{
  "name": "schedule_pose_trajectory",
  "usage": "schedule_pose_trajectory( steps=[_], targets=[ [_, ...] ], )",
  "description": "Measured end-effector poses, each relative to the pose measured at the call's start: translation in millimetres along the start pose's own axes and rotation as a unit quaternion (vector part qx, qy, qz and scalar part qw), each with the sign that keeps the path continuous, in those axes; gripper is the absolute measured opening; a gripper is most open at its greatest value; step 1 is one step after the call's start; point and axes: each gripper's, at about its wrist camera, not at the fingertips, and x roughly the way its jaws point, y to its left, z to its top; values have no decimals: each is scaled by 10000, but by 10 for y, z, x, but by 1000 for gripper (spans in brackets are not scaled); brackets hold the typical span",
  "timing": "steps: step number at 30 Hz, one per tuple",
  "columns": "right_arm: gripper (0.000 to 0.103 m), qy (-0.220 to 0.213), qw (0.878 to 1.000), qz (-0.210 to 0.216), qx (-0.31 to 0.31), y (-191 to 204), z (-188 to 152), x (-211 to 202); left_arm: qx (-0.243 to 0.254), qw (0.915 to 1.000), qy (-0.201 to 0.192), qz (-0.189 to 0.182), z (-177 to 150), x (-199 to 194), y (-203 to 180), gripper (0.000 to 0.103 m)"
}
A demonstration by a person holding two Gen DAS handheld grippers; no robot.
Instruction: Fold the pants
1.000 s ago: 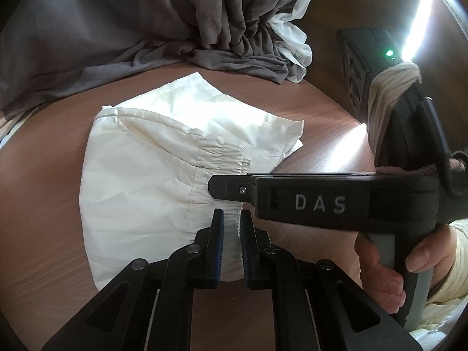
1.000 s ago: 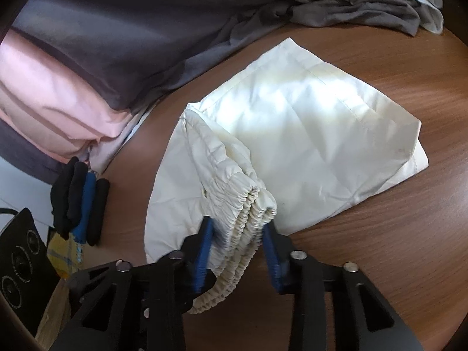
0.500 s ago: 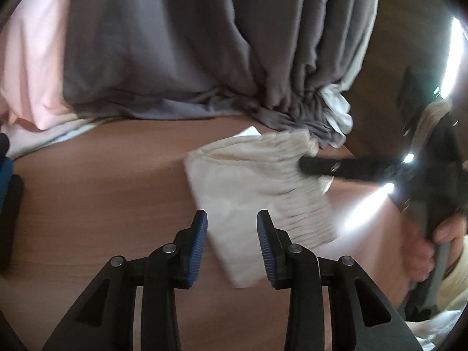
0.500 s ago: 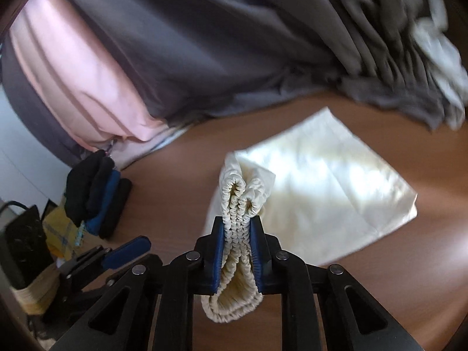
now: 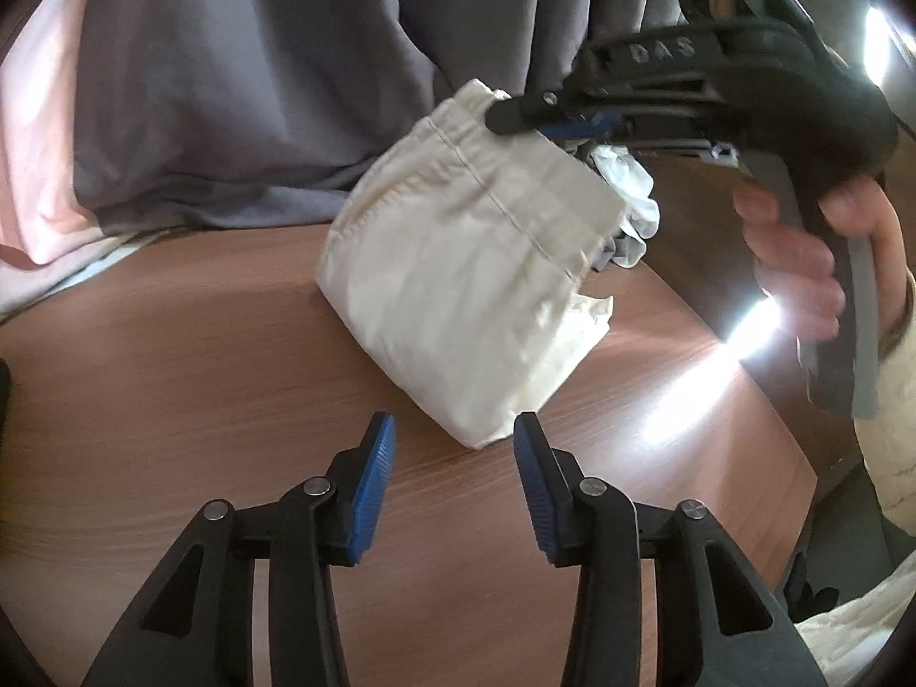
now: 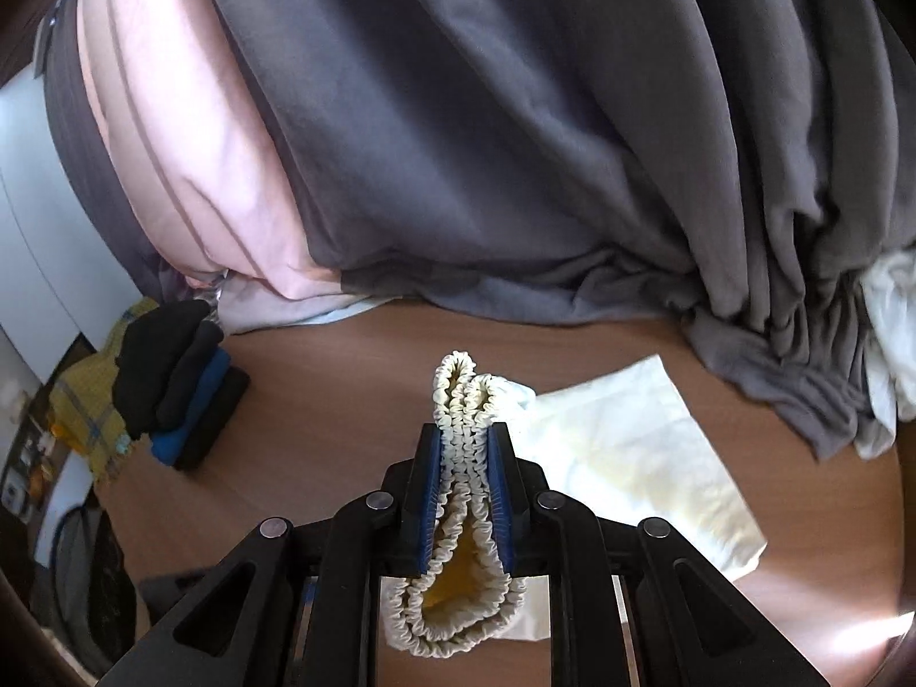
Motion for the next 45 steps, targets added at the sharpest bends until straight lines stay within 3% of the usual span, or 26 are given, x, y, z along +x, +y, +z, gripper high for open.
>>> schedule_pose_trajectory(
  steps=[7,12,15,17,23,25,29,32,35,39,45],
  targets=[
    [17,85,9995,-208,-241,-244,215,41,321,9991,-42,267,115,202,-267,42],
    [17,88,9983,-389,-419,-462,373,53,665,9972,-170,-291,172,313,-567,42],
    [17,94,9982,-322,-489,-523,402,68,678,9970,-215,-312,224,561,-684,31],
    [17,93,9986,-247,-447,-584,408,72,615,9975,-100,-339,259,799,-732,30],
    [17,145,9995,-158,-220,-856,376,92,222,9987,53,450,236,1251,-673,30],
    [17,185,9995,-170,-188,-946,337,111,142,9961,197,846,224,1314,-638,30],
    [17,316,9993,-217,-40,-1163,241,206,63,9908,554,1236,162,1381,-537,38],
    [17,422,9986,-257,164,-1337,157,294,-7,9866,692,1475,126,1377,-448,38],
    [17,526,9975,-283,369,-1495,53,380,-259,9842,817,1549,123,1373,-356,46],
    [17,629,9946,-431,700,-1727,-93,497,-465,9820,932,1579,115,1398,-260,46],
    [17,815,9906,-555,953,-1953,-268,701,-248,9839,967,1480,131,1362,-332,46]
  ],
)
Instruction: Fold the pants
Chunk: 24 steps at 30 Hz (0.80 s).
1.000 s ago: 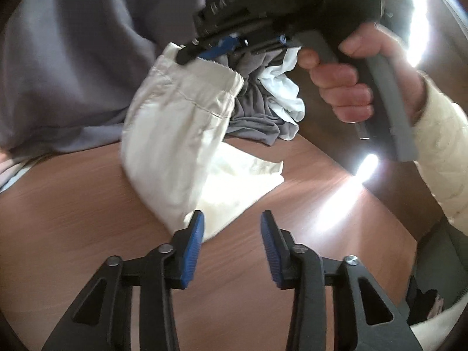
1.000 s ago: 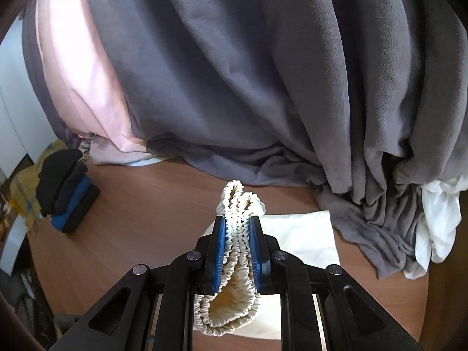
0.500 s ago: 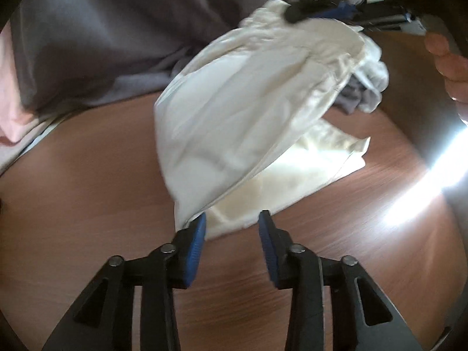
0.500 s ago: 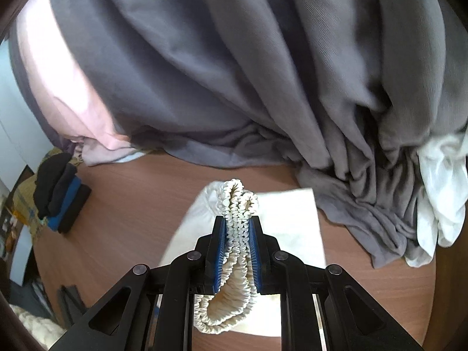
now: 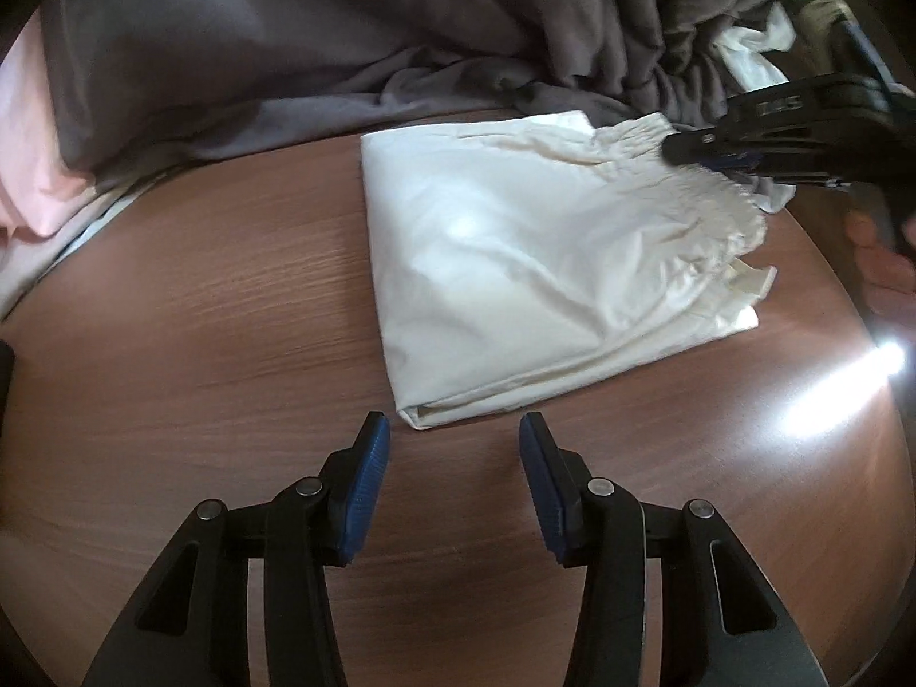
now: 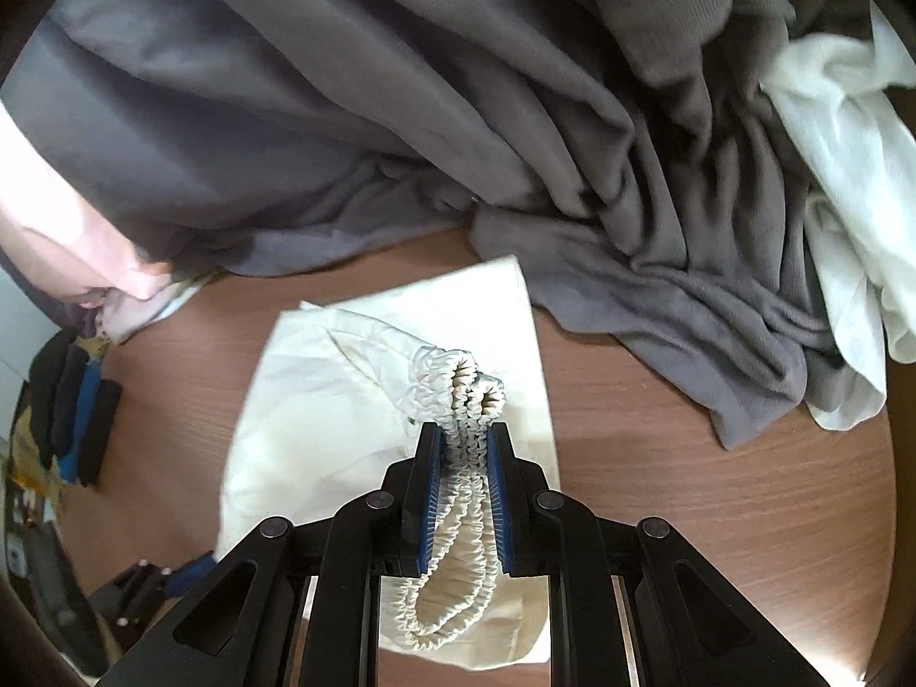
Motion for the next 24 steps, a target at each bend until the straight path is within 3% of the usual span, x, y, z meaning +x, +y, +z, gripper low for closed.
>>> schedule_pose_trajectory(
  steps=[7,9,11,16,19,24],
  targets=[
    [20,-122,9994,-302,103,-96,-75,49,103,9998,-187,-16,13,-211,-18,48],
    [29,-179,9985,-504,59,-91,-105,44,89,9996,-262,35,34,-265,9,50],
    [49,-238,9969,-745,-2,-84,-126,22,37,9996,-284,80,73,-283,56,50],
    [51,-516,9948,-866,164,-90,-205,-185,-25,9989,-452,82,197,-331,199,50],
    [61,-695,9942,-751,318,-28,-308,-313,-19,9974,-696,-195,314,-349,257,51],
    [61,-778,9918,-812,601,42,-485,-282,-189,9945,-671,-788,558,-160,292,51]
  ],
)
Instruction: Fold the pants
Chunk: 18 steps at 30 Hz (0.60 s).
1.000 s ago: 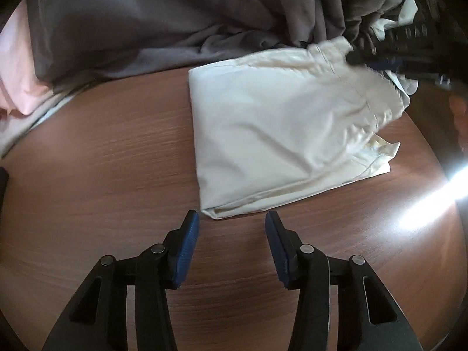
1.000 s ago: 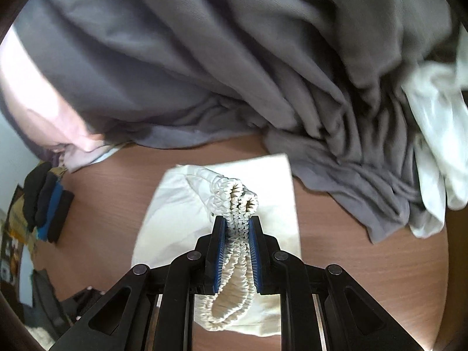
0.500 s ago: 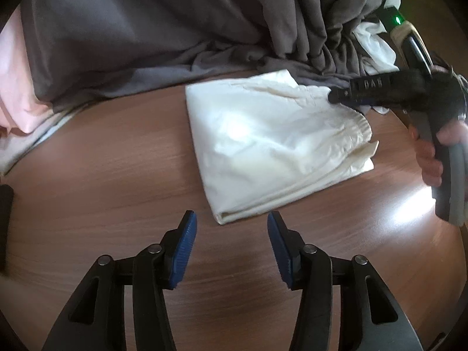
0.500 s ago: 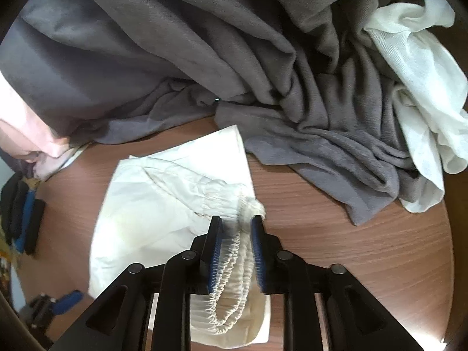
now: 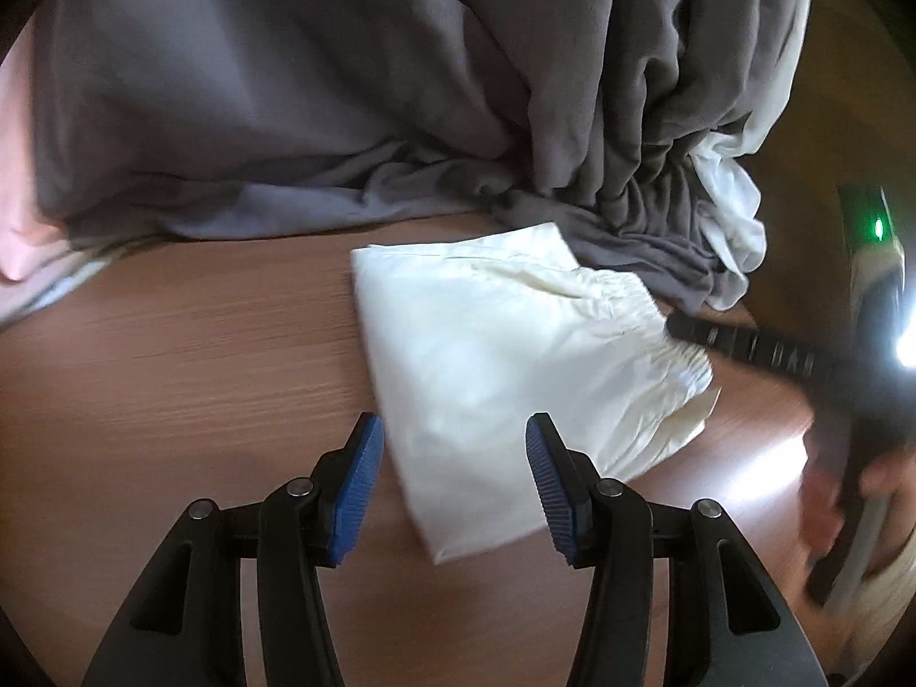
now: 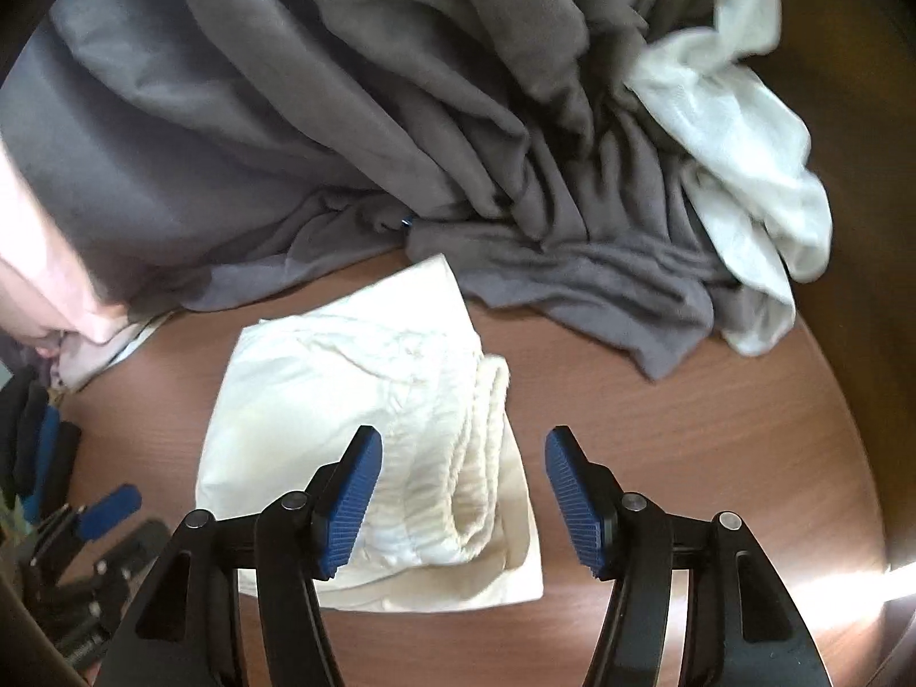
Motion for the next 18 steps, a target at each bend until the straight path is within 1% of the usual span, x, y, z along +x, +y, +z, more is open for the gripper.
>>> schedule_pose_trajectory(
  steps=[4,6,10,14,18],
  targets=[
    [61,78,9997,26,235,-38,-71,107,-76,9999,79,-26,113,206,46,51],
    [61,135,9993,16,343,-75,-82,165,-182,9997,129,-27,158,312,108,51],
    [61,115,9988,25,466,-128,-123,209,-414,9987,299,3,194,489,233,51],
    [61,95,9986,28,512,-140,-172,244,-244,9991,339,-21,181,572,196,50],
    [61,120,9978,132,636,-181,-194,261,-153,9990,400,-118,175,635,168,50]
  ],
)
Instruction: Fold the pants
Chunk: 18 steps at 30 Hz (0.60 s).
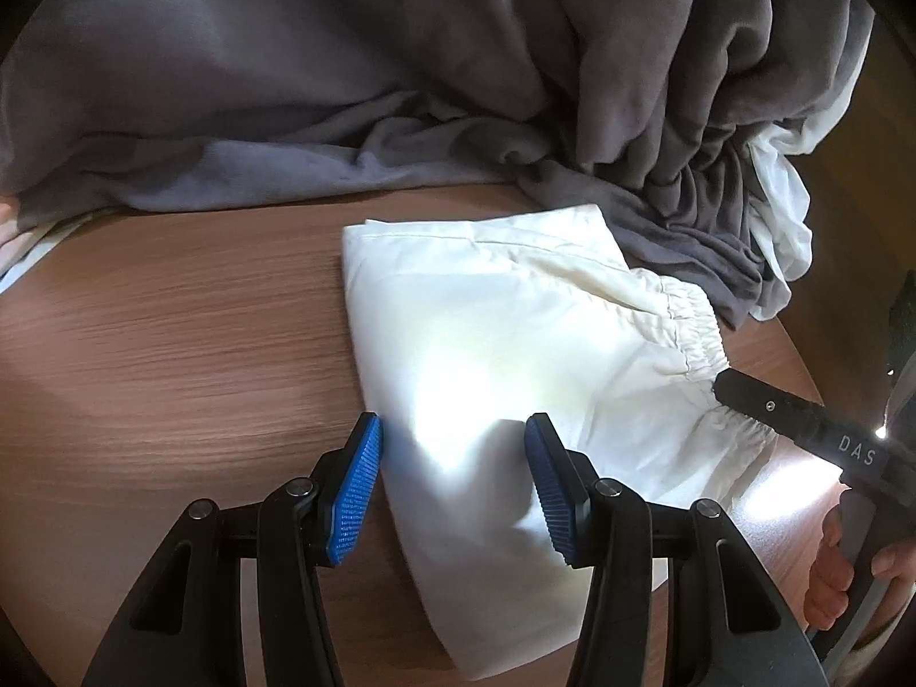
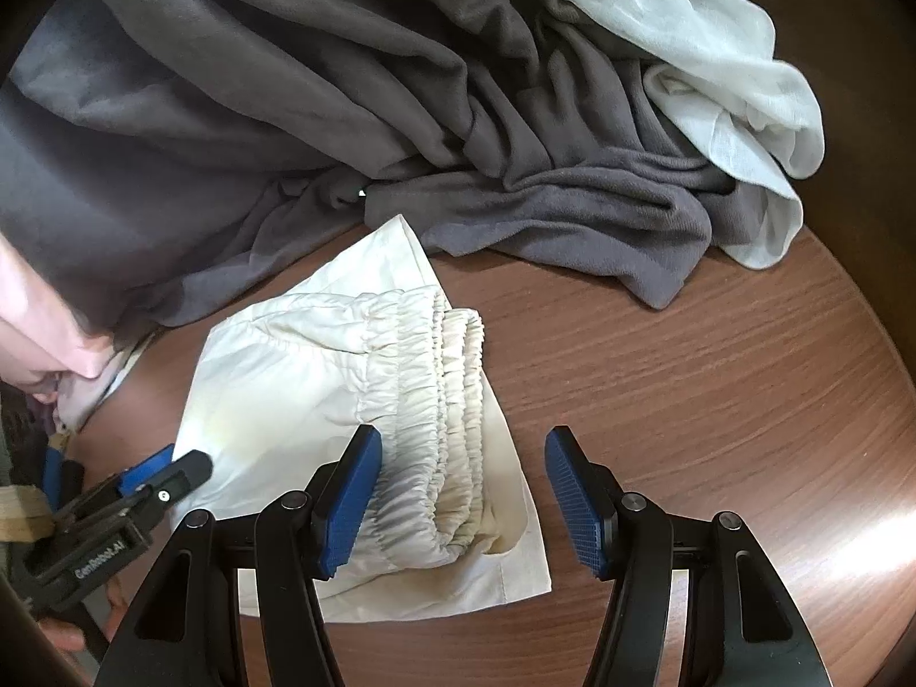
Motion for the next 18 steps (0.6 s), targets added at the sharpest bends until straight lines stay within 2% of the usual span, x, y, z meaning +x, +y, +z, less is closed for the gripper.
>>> schedule_pose_trajectory(
  steps=[10,18],
  targets=[
    [60,71,9996,160,241,-68,-68,35,-22,9999,84,-87,10,86,75,51],
    [59,44,9996,193,210,-76,-87,48,73,9999,129,-21,34,136,100,57]
  ],
)
